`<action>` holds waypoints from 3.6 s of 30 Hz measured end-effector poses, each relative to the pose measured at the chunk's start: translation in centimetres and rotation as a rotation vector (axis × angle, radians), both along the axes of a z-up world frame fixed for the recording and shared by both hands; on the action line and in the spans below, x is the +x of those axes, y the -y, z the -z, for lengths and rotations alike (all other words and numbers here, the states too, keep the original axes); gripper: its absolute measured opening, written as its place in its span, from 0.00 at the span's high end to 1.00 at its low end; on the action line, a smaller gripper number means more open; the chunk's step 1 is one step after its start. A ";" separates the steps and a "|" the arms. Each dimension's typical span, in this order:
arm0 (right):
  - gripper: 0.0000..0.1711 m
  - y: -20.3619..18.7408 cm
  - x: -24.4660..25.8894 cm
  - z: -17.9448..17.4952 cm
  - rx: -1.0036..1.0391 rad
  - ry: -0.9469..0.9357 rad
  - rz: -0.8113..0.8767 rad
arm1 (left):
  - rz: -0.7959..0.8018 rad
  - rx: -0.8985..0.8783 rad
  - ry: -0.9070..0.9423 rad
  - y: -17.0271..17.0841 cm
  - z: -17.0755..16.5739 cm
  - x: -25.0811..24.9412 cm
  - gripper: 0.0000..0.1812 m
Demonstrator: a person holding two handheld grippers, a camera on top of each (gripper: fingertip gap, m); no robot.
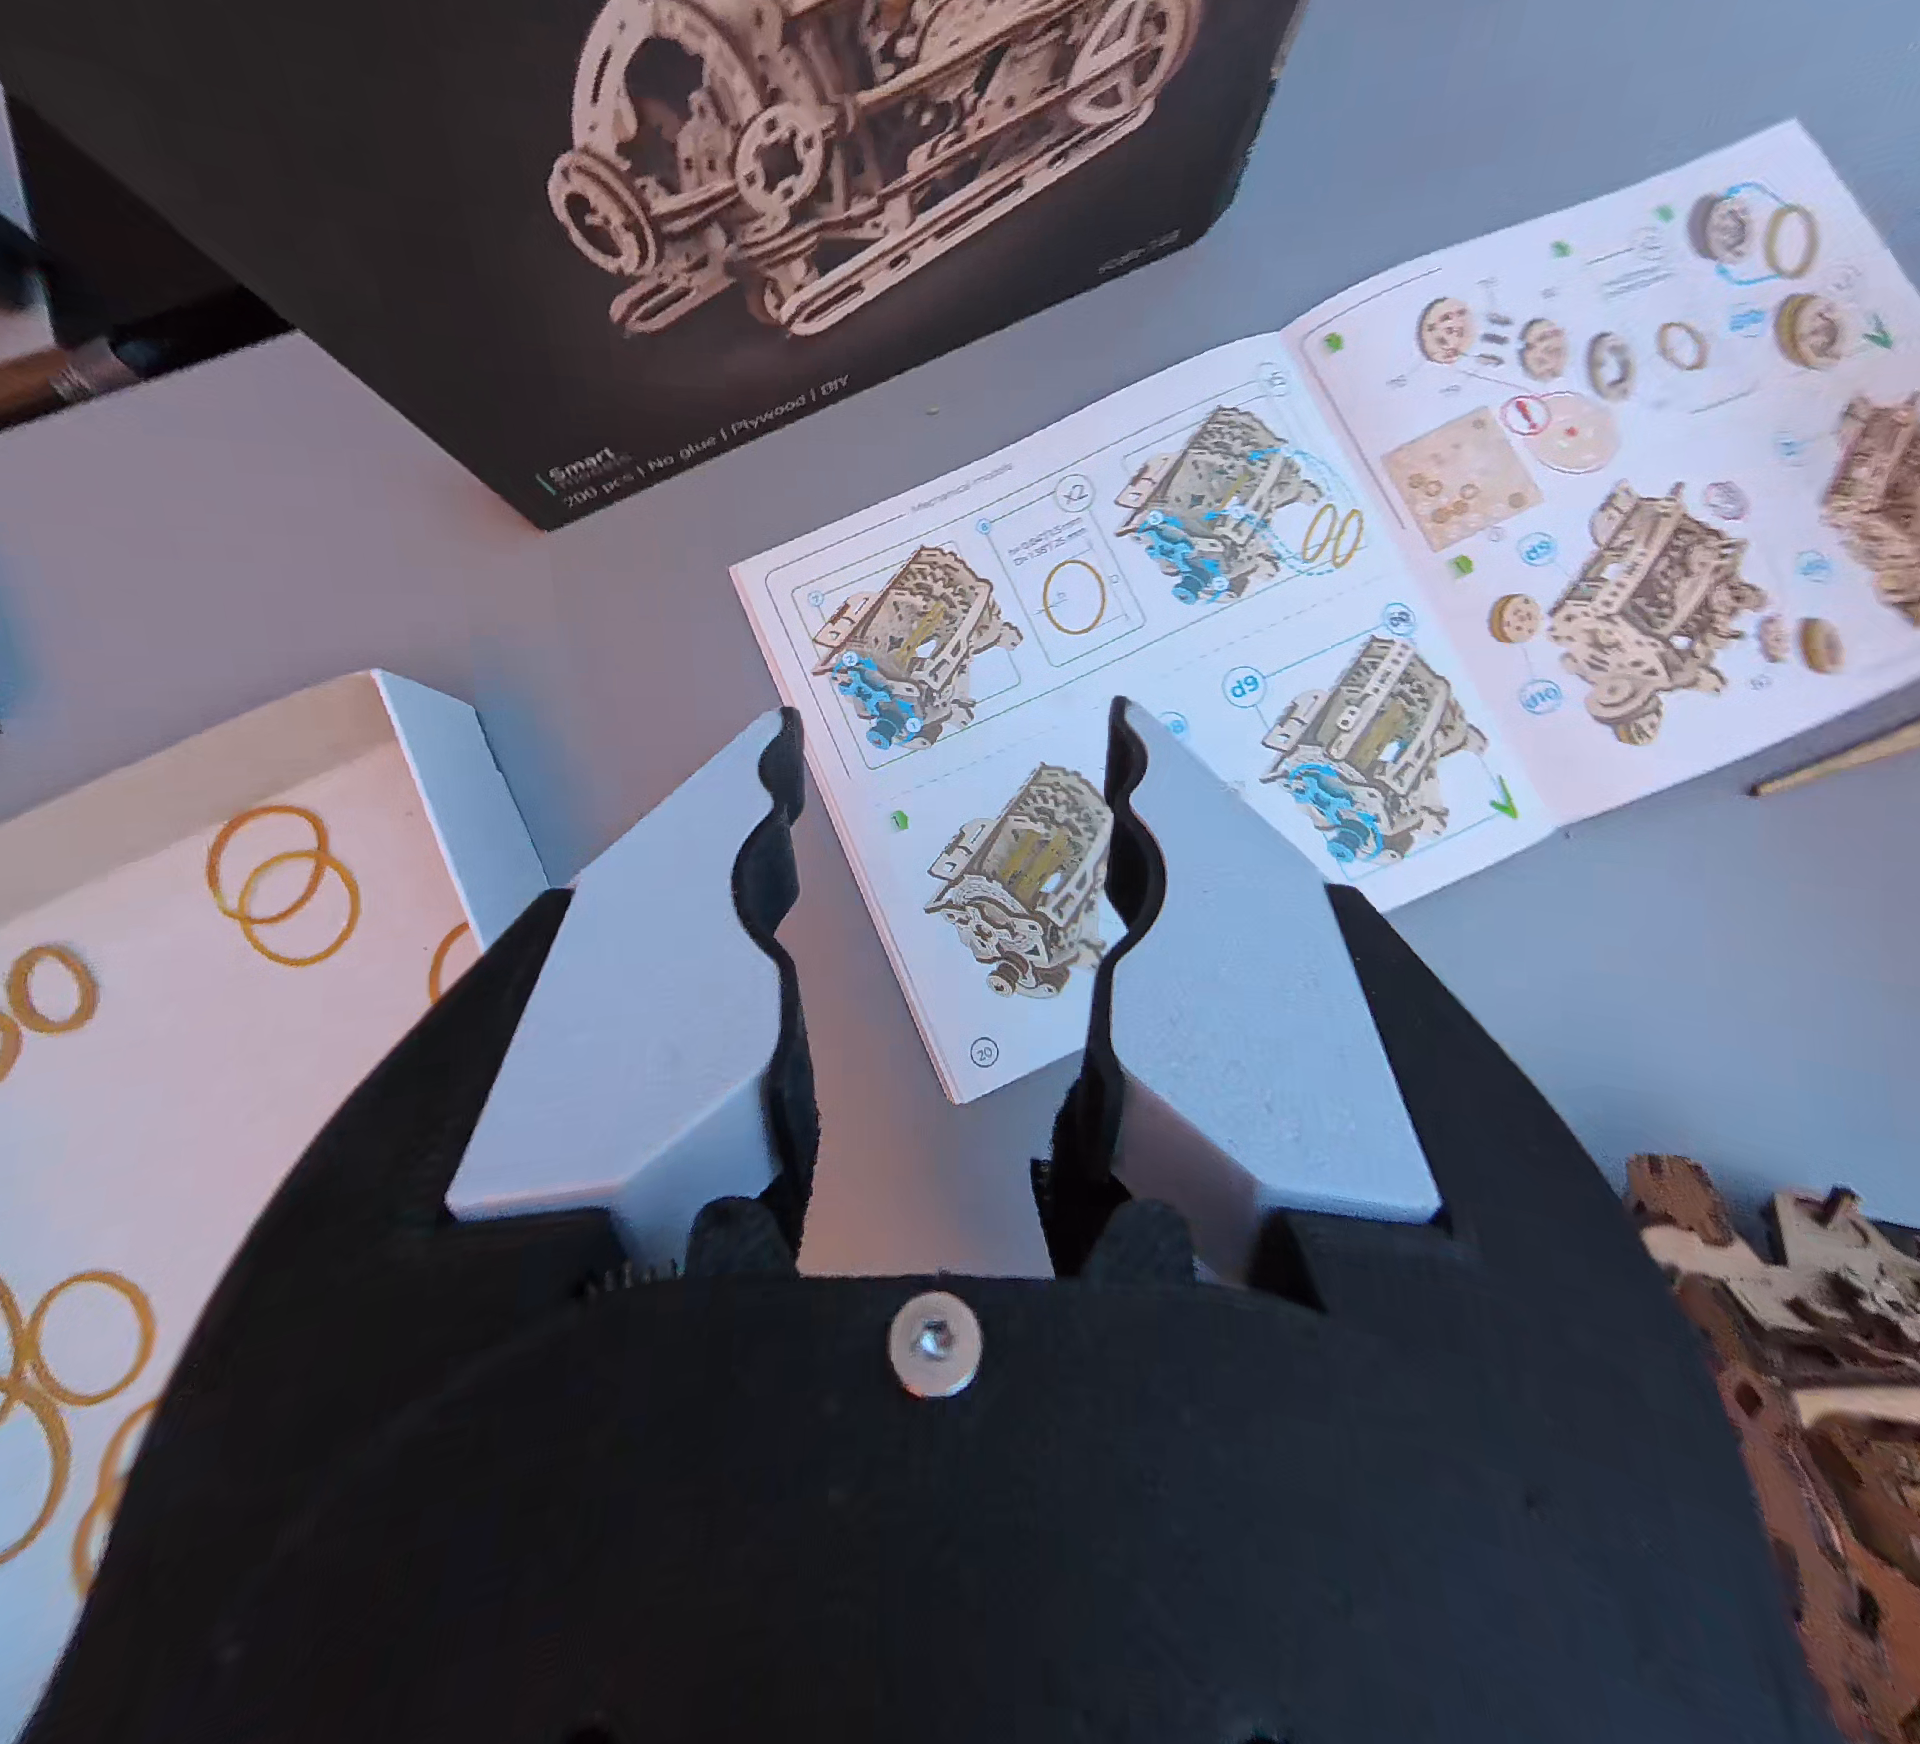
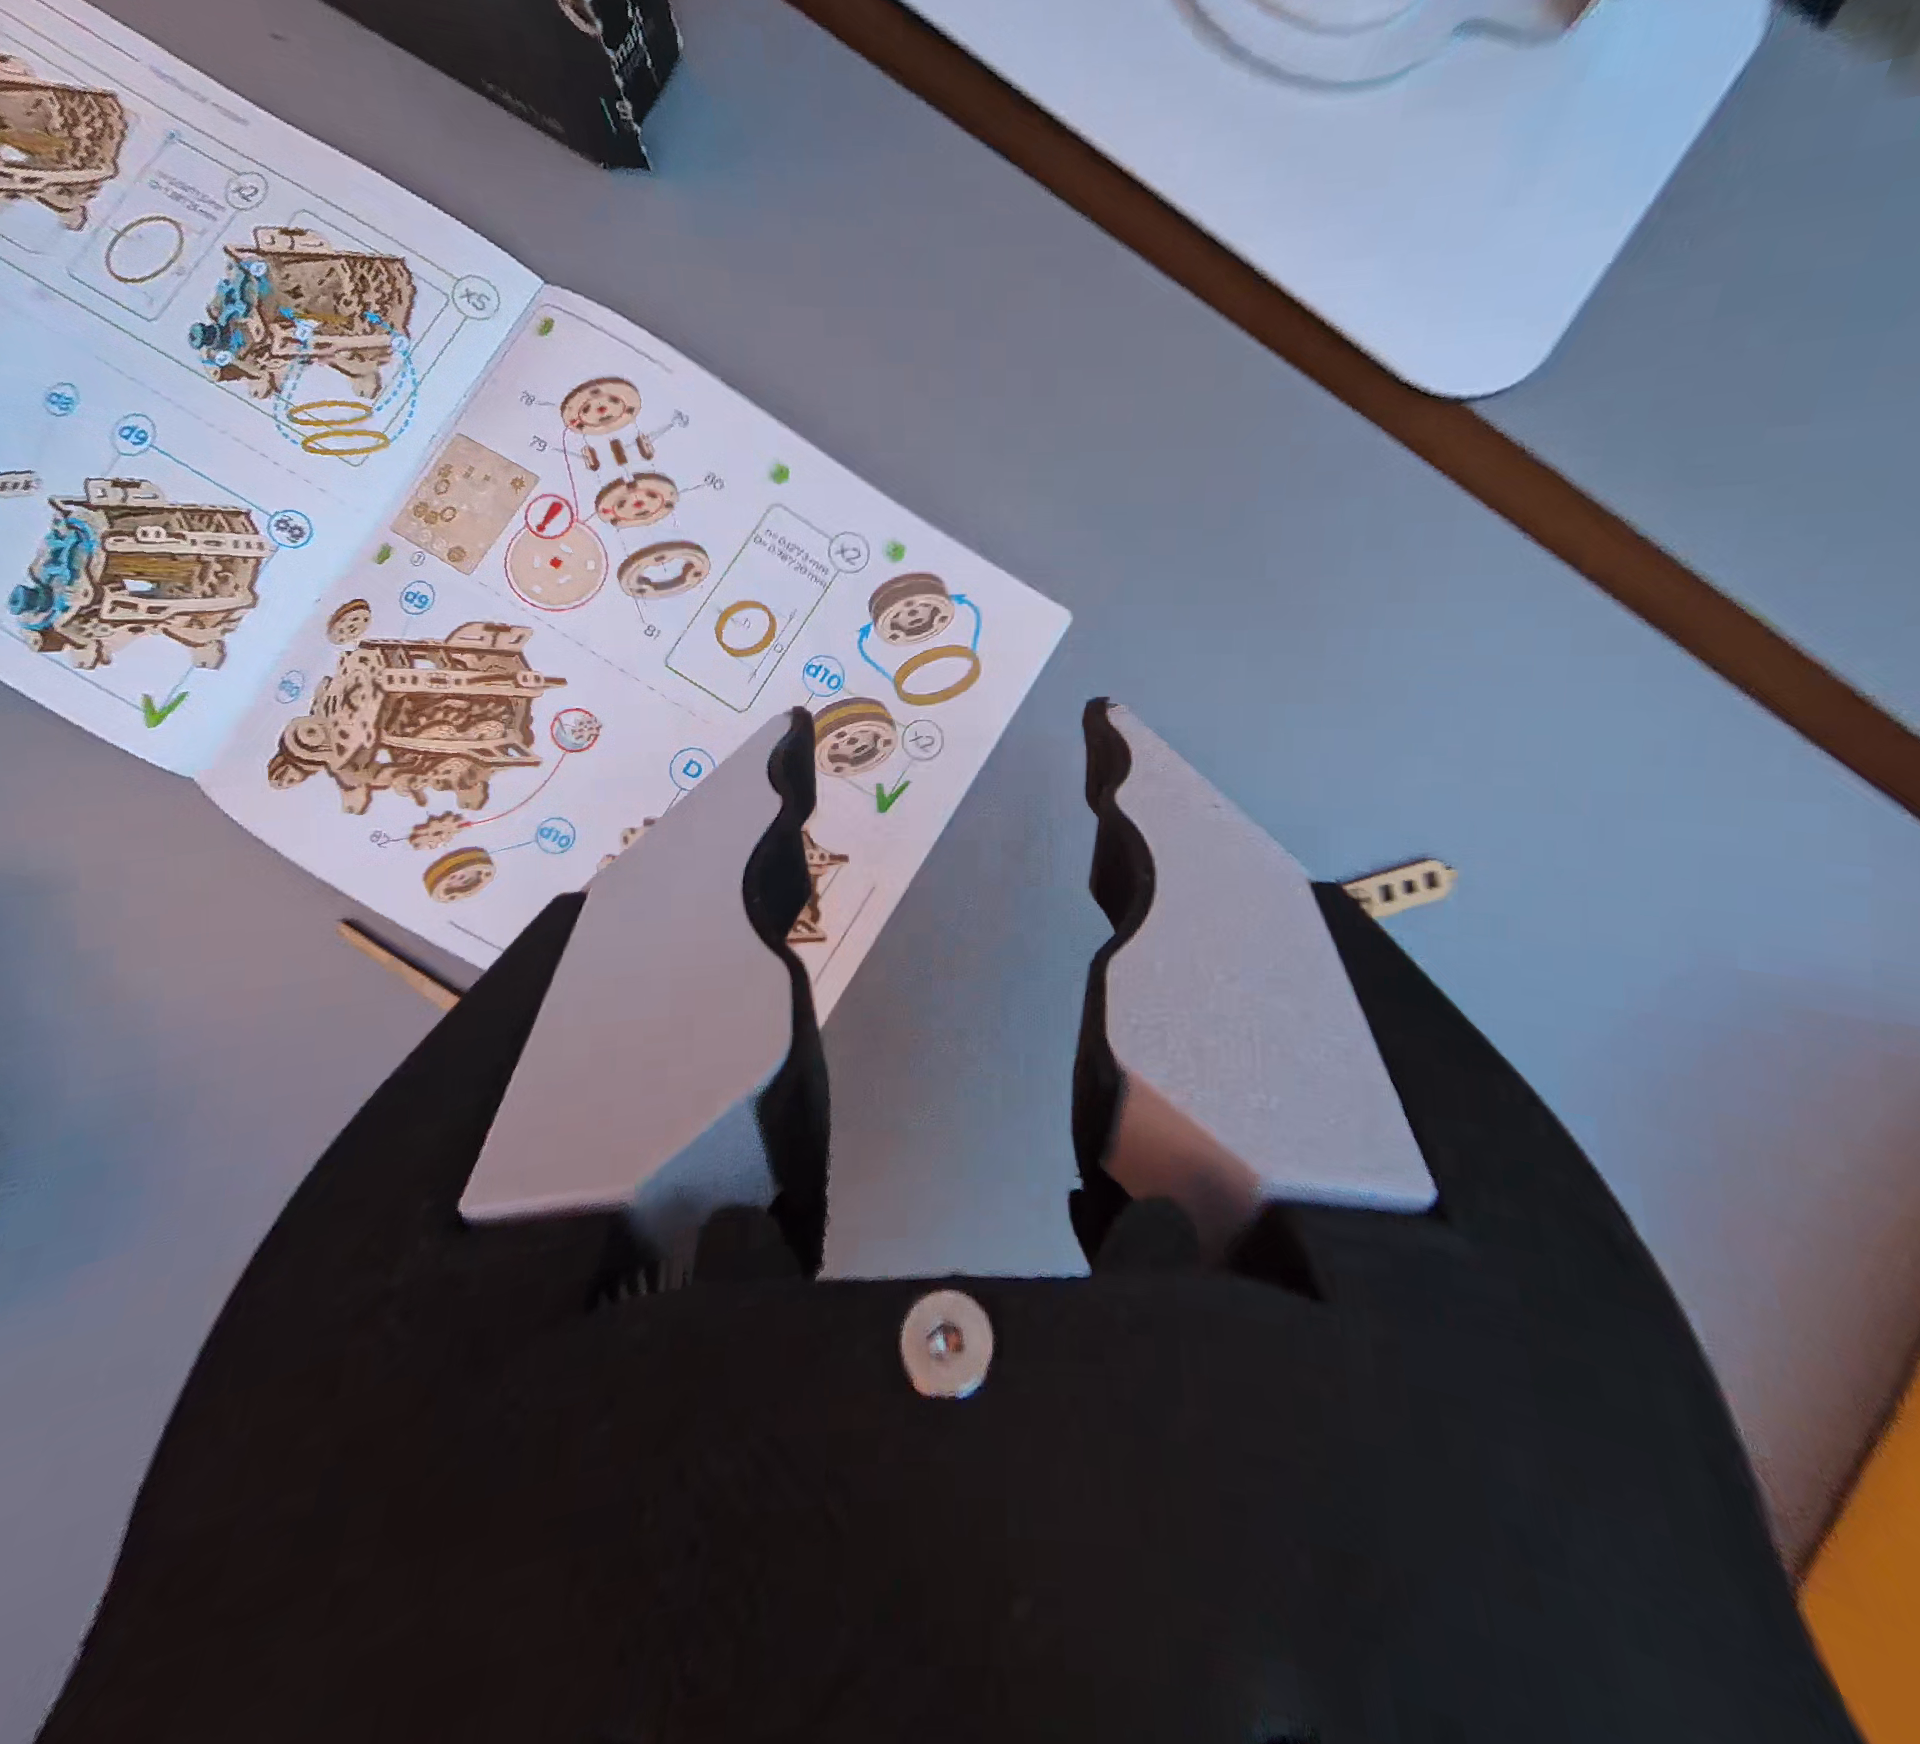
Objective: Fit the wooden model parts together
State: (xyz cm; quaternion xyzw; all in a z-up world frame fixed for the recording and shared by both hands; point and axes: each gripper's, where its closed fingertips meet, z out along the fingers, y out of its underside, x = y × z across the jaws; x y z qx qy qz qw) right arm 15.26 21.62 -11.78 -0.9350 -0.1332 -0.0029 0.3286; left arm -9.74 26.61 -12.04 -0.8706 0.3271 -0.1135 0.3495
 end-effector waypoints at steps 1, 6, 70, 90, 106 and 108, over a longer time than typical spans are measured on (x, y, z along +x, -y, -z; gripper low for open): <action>0.67 0.0 0.3 -0.8 0.044 0.044 -0.004 | 0.021 0.024 0.004 0.4 -0.5 0.1 0.68; 0.74 3.1 -2.9 -2.6 0.152 0.026 -0.244 | 0.119 0.084 0.119 3.4 -3.4 0.2 0.69; 0.96 12.5 -13.4 -10.8 0.483 0.788 -0.871 | 0.883 0.060 0.196 16.5 -11.2 7.8 0.81; 0.96 12.5 -15.7 -12.1 0.633 0.877 -0.958 | 1.041 -0.265 0.372 18.3 -10.6 7.4 1.00; 0.89 14.5 -18.2 -13.9 0.482 -0.532 -0.936 | 1.128 -0.062 0.387 20.0 -12.8 6.7 1.00; 0.91 14.5 -18.7 -13.6 0.464 -0.488 -0.951 | 1.135 -0.066 0.359 20.2 -12.6 6.6 1.00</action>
